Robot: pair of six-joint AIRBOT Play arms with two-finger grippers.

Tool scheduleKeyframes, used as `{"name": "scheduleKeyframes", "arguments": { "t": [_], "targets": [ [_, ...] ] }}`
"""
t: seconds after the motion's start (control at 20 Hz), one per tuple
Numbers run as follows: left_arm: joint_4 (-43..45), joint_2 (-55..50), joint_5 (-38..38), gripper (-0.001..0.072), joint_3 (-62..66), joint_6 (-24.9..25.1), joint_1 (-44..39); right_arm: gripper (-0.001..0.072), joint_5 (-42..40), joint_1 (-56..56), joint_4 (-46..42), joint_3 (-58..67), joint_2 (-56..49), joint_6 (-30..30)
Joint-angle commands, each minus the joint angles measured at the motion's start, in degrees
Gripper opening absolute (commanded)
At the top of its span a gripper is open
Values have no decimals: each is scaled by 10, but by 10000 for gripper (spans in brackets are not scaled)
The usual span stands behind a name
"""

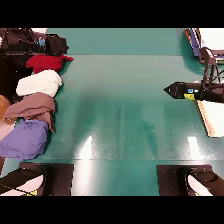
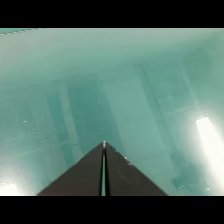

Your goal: Fold the shirts.

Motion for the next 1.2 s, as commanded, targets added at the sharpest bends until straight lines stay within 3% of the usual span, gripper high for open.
{"name": "scheduleKeyframes", "arguments": {
  "t": [0.0,0.75,0.8,0.85,1.0,1.15],
  "targets": [
    [0,0,0,25,0,0,0,16,-22,2,0,0,17,0],
    [0,0,24,27,0,3,0,16,-38,2,0,0,33,0],
    [33,0,37,214,0,11,0,16,-43,2,0,0,34,0],
    [96,-1,48,563,0,2,0,16,-48,2,0,0,34,0],
    [265,-27,55,563,0,-78,42,16,-63,2,0,0,34,0],
    [252,-90,64,564,0,-80,136,16,-68,2,0,0,34,0]
  ]
}}
